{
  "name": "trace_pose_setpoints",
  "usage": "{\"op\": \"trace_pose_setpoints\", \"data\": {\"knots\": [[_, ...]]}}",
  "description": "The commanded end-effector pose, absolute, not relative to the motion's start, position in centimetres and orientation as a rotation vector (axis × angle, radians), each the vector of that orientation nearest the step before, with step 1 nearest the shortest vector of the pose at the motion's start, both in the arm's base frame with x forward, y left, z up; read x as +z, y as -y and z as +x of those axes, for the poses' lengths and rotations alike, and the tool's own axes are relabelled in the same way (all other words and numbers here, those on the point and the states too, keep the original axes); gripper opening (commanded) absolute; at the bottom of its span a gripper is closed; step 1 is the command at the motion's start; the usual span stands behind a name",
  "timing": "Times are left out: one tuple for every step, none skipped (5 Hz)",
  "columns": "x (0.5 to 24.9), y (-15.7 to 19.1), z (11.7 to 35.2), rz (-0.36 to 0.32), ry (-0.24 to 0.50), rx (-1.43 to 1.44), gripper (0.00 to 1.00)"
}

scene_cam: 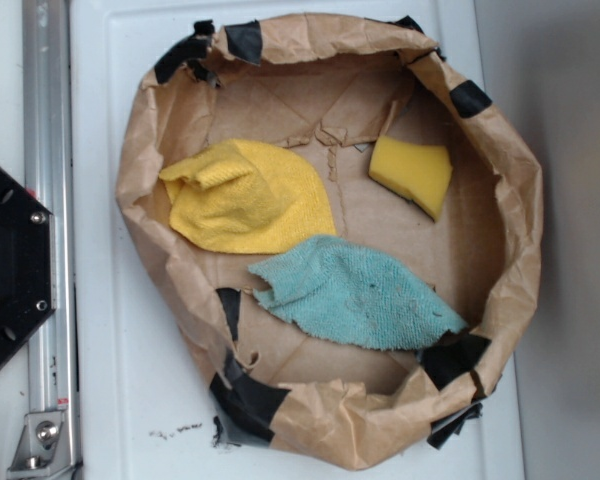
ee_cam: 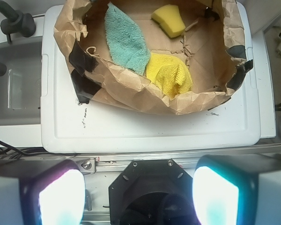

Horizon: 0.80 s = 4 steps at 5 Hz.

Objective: Grab the yellow cloth.

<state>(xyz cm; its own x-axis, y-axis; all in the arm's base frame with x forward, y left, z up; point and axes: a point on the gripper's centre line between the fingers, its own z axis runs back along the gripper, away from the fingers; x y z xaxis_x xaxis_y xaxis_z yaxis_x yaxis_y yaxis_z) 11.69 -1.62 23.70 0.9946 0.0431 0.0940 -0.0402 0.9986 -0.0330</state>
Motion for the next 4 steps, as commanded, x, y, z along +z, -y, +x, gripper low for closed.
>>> {"op": "trace_pose_setpoints", "data": {"knots": [[23.7, 1.62, 11.69, -0.031, 0.095, 0.042, 1.0], [23.66, 1.7, 11.76, -0.022, 0.101, 0.07, 1.0], [23.66, 1.7, 11.76, -0.022, 0.101, 0.07, 1.0], [23.66, 1.7, 11.76, -0.022, 0.101, 0.07, 1.0]]}}
